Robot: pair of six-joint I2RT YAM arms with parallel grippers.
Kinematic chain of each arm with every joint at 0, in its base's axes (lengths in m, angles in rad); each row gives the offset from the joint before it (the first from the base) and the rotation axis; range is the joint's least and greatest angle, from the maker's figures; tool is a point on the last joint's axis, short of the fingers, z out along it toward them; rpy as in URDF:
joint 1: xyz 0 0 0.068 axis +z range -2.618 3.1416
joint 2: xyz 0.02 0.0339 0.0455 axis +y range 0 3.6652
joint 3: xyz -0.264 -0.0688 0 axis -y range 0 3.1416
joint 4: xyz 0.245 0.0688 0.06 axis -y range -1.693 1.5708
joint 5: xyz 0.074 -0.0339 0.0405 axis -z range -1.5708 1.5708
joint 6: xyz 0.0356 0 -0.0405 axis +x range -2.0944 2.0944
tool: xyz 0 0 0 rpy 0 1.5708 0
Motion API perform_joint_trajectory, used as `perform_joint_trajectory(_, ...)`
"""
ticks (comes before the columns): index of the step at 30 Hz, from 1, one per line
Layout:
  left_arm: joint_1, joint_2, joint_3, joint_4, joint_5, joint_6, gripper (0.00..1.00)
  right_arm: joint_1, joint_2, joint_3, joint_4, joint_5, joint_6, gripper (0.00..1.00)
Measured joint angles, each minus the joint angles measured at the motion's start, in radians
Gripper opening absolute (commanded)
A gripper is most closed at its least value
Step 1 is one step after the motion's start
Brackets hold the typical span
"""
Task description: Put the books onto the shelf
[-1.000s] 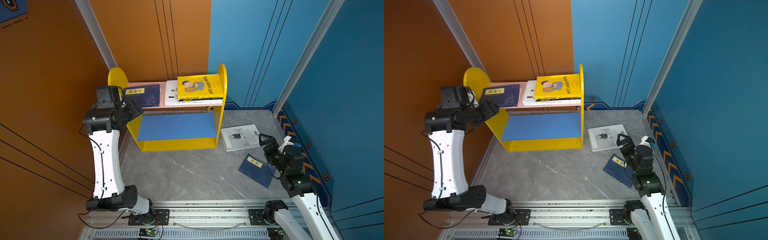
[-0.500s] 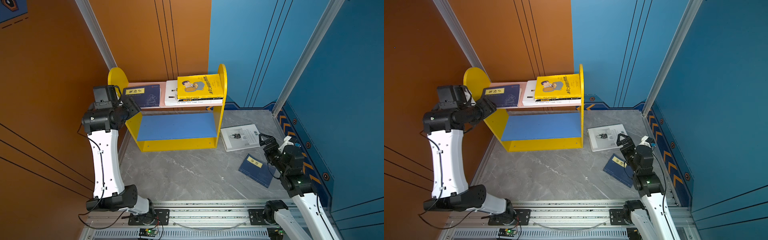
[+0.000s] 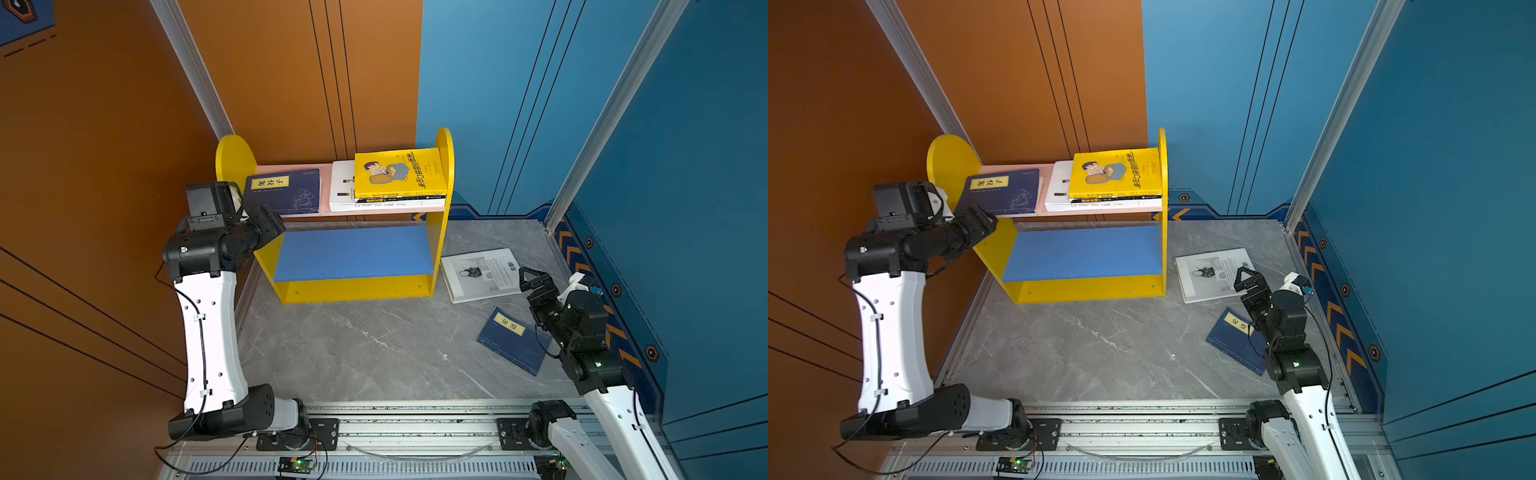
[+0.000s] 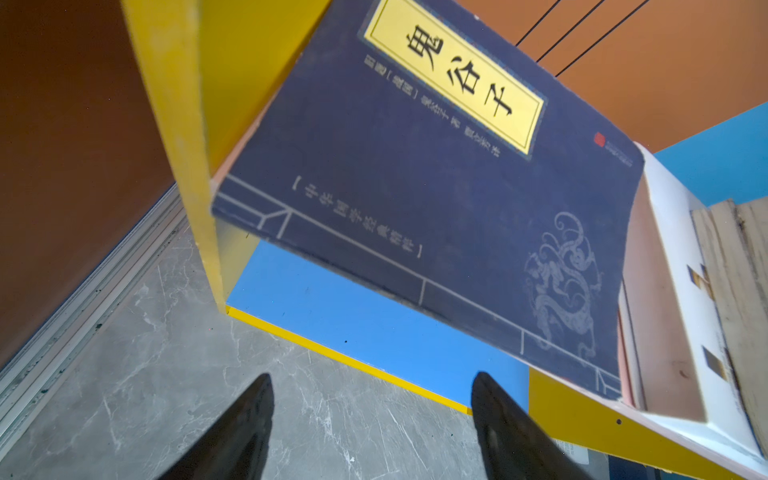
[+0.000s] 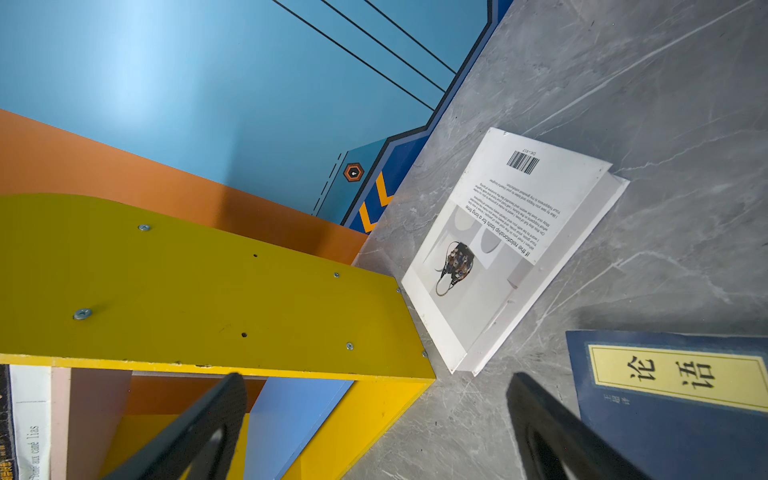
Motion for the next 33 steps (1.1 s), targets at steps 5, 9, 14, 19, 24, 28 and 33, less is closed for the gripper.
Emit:
perform_joint_trajectory(5, 0.015, -0.003, -0.001, 0.011, 0.018, -0.005, 0.76, 0.000, 0.019, 0.000, 0.001, 0.000, 0.000, 1.00)
perform_joint_trajectory(9, 0.017, 0.013, 0.005, 0.016, 0.027, -0.012, 0.76, 0.000, 0.026, 0.000, 0.001, 0.000, 0.000, 1.00)
perform_joint_trajectory(14, 0.017, 0.040, 0.013, 0.019, 0.029, -0.015, 0.76, -0.001, 0.026, 0.000, 0.001, 0.000, 0.000, 1.00)
perform_joint_trajectory(19, 0.025, 0.055, 0.024, 0.019, 0.031, -0.015, 0.76, -0.006, 0.026, 0.000, 0.000, 0.001, 0.000, 1.00)
perform_joint_trajectory(24, 0.032, 0.065, 0.043, 0.021, 0.030, -0.015, 0.76, -0.006, 0.026, 0.000, 0.000, 0.001, 0.000, 1.00)
perform_joint_trajectory(28, 0.034, 0.071, 0.044, 0.023, 0.031, -0.015, 0.76, -0.006, 0.026, 0.000, 0.000, 0.001, 0.000, 1.00)
perform_joint_trajectory(33, 0.037, 0.074, 0.044, 0.023, 0.030, -0.015, 0.77, -0.006, 0.026, 0.000, 0.000, 0.008, 0.000, 1.00)
